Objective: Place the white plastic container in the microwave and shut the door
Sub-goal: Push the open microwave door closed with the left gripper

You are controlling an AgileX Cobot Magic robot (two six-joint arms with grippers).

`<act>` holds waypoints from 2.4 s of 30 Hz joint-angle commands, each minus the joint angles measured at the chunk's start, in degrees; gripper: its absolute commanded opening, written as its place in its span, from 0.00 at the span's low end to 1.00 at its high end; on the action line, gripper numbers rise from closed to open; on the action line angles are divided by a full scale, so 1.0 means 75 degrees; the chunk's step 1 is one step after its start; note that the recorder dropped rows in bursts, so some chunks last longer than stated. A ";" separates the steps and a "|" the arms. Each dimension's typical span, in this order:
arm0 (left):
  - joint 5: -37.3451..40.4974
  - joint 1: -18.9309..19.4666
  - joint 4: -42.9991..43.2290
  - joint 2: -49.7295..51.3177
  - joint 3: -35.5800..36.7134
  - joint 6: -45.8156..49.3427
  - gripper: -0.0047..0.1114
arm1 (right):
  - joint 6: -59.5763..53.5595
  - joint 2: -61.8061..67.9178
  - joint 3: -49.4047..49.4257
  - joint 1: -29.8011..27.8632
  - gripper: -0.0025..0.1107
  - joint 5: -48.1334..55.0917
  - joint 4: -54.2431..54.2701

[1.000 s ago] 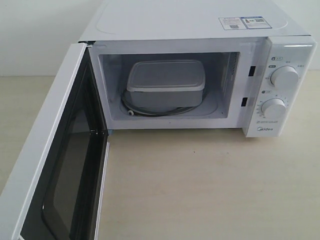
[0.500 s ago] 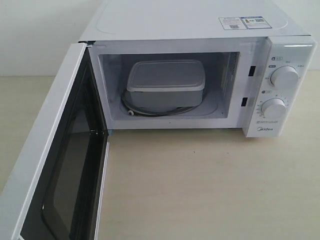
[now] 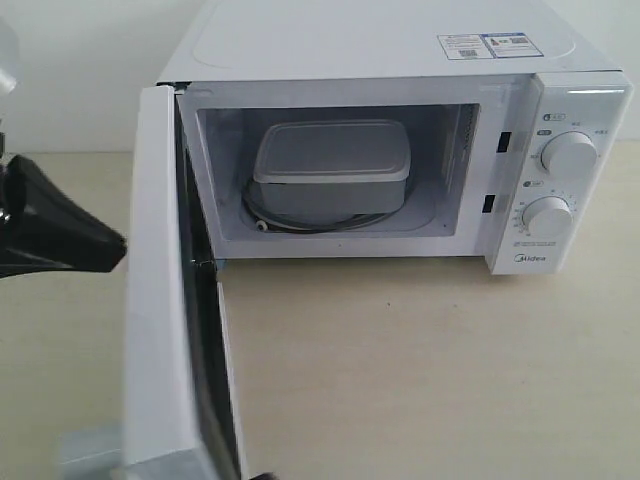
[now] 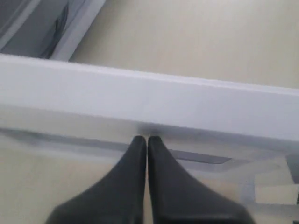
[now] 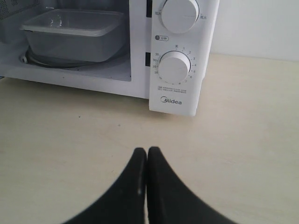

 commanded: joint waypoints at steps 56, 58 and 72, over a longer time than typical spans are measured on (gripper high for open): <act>-0.0945 0.0005 -0.7193 0.3775 -0.1167 0.3725 0.07 | -0.0002 -0.0040 -0.0001 -0.0026 0.02 -0.0230 -0.0084; -0.0830 0.0005 -0.6645 0.3623 -0.1167 0.3416 0.07 | -0.0002 -0.0040 -0.0001 -0.0026 0.02 -0.0230 -0.0084; -0.1208 0.0005 -0.3670 0.0633 -0.0778 0.0253 0.07 | -0.0002 -0.0040 -0.0001 -0.0026 0.02 -0.0230 -0.0084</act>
